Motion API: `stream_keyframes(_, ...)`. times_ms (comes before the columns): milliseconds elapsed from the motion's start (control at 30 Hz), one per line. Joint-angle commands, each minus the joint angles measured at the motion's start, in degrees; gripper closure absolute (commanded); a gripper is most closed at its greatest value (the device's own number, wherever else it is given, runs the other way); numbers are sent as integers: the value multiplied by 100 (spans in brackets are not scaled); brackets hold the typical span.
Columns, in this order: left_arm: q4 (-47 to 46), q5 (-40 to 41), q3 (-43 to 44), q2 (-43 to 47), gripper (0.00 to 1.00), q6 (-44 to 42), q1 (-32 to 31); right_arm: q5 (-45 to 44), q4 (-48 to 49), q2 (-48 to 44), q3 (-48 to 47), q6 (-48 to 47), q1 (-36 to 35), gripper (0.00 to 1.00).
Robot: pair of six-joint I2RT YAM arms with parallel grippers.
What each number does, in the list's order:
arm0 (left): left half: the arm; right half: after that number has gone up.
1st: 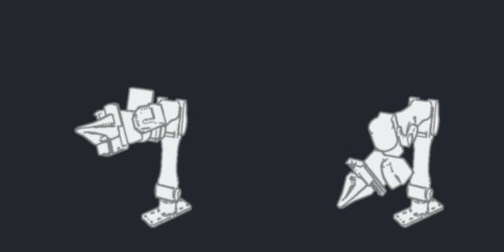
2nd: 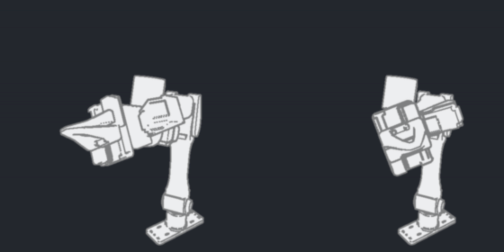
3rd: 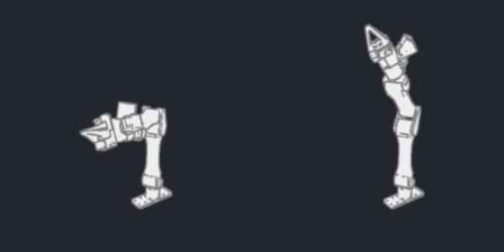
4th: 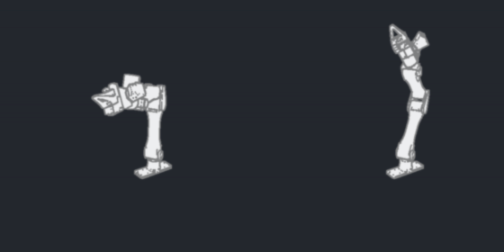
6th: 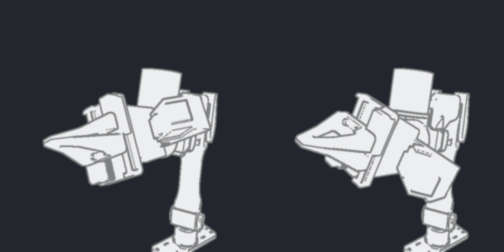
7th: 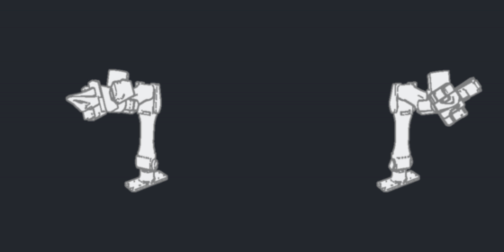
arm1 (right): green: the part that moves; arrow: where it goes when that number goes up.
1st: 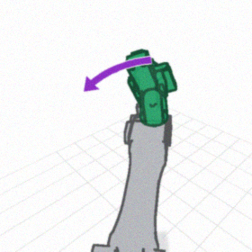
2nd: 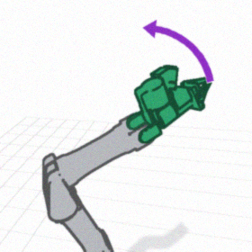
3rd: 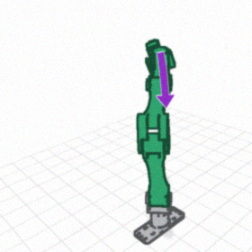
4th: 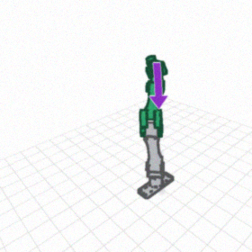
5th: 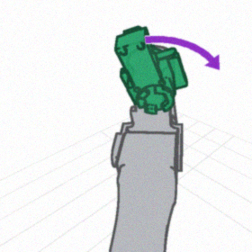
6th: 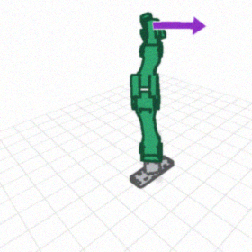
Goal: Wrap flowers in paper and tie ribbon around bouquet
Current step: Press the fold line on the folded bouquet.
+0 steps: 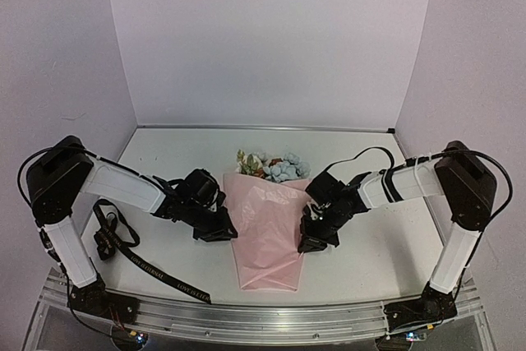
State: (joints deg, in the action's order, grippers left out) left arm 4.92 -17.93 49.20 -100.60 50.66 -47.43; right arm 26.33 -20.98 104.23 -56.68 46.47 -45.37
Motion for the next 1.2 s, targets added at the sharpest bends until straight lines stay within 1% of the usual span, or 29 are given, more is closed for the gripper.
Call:
stream_keyframes(0,436,538,1,598,65,-115,14,-202,-269,-157,36,35,-41,97)
stream_keyframes(100,664,748,61,1037,61,-429,-54,-194,-311,-140,-34,45,-58,97)
stream_keyframes(167,725,849,103,1270,61,-760,-212,-194,-326,-127,-67,53,-66,97)
stream_keyframes(233,674,719,177,1302,64,-1075,-462,-222,-349,-136,-79,55,-72,97)
stream_keyframes(333,581,381,282,1022,72,-1246,-680,-272,-418,-207,-100,44,-71,94)
stream_keyframes(400,510,168,294,761,78,-1310,-769,-291,-502,-263,-124,22,-75,90)
stream_keyframes(467,389,-45,267,541,82,-1332,-804,-322,-618,-370,-132,-37,-83,86)
stream_keyframes(633,123,-340,253,261,83,-1406,-845,-489,-1153,-775,-123,-342,-93,71)
stream_keyframes(733,99,-381,310,210,83,-1457,-847,-558,-1505,-1042,-194,-541,-119,66)
stream_keyframes(800,97,-409,346,164,83,-1486,-847,-576,-1716,-1205,-280,-639,-149,66)
stream_keyframes(967,39,-478,354,107,83,-1501,-856,-537,-2019,-1411,-689,-799,-372,75)
stream_keyframes(1100,8,-497,355,100,83,-1504,-866,-417,-1968,-1114,-1036,-801,-507,81)
stream_keyframes(1167,0,-510,366,86,83,-1511,-873,-273,-1709,-842,-1134,-645,-536,84)
